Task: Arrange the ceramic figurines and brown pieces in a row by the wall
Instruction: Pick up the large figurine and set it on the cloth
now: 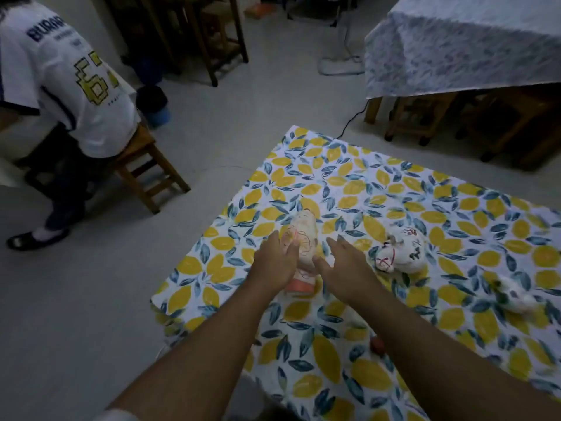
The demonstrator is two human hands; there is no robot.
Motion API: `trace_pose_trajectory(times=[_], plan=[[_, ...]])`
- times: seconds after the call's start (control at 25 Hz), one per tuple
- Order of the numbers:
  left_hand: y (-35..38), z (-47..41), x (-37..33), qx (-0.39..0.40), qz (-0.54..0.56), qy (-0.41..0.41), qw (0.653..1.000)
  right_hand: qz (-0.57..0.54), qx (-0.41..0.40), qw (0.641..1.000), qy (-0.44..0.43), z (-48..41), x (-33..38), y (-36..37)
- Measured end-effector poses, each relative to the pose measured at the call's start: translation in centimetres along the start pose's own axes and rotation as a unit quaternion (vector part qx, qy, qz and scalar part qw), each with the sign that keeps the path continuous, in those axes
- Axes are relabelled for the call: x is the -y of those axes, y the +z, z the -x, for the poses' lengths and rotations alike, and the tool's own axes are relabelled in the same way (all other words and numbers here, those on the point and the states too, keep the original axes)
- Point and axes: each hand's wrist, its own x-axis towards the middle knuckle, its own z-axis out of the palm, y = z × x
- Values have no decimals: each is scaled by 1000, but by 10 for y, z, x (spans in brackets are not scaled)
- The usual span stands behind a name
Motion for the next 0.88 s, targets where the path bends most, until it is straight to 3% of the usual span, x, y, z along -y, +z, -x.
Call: trace_pose_trajectory(times=[0.12, 0.32, 0.48, 0.68, 0.88], plan=[[3, -38, 21, 69, 85, -94, 989, -161, 49, 983, 79, -26, 18, 25], [-14, -74, 17, 167, 156, -100, 968, -278, 46, 953, 109, -39, 30, 24], [-42, -87, -6, 209, 183, 14, 961, -366, 1, 929, 62, -44, 34, 5], [-57, -99, -15, 219, 174, 188, 942, -364, -76, 928, -32, -52, 42, 3], [-50, -98, 2, 216, 171, 234, 932, -352, -114, 927, -52, -44, 40, 18]])
